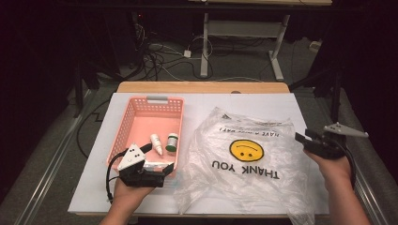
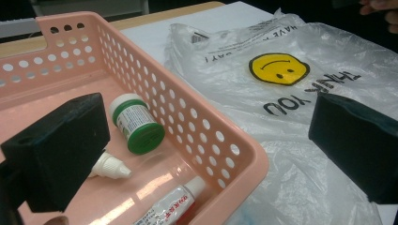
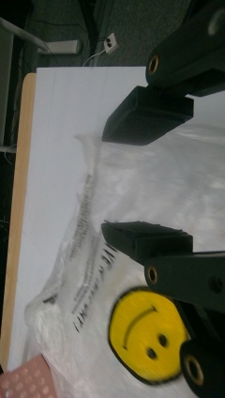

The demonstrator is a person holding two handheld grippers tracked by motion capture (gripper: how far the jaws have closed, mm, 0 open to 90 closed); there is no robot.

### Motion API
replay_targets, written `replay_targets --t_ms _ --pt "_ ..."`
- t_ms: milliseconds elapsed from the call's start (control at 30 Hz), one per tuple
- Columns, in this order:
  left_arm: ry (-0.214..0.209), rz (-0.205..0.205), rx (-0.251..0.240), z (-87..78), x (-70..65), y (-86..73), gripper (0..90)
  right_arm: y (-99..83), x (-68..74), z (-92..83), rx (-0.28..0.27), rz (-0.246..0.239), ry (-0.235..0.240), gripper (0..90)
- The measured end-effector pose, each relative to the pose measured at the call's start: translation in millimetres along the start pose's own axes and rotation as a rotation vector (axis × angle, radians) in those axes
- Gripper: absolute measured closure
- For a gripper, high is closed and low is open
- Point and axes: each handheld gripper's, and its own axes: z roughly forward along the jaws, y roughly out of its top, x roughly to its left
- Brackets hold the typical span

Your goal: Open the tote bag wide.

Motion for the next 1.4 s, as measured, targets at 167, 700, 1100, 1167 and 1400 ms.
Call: replay_targets --t_ms 167,700,1100,1167,1400 --pt "0.012 -0.010 -0.001 -2.3 2.6 -1.4 0.0 15.7 -10.4 36.0 0.041 0.011 0.002 48.0" --pt "0.007 -0.027 0.007 -0.4 5.3 -4.6 0.0 32.9 12.3 123.8 0.249 -0.074 0.092 41.1" --pt "-0.006 -0.024 0.007 0.4 1.4 -3.9 0.0 22.2 18.2 132.2 0.298 -0.156 0.035 89.9" --pt "-0.010 -0.022 0.008 0.7 1.0 -4.0 0.0 22.8 17.8 131.8 0.293 -0.155 0.029 90.0" --pt "-0.021 -0.015 0.014 1.5 -1.2 -3.3 0.0 35.7 -13.0 119.4 0.174 -0.059 -0.069 90.0"
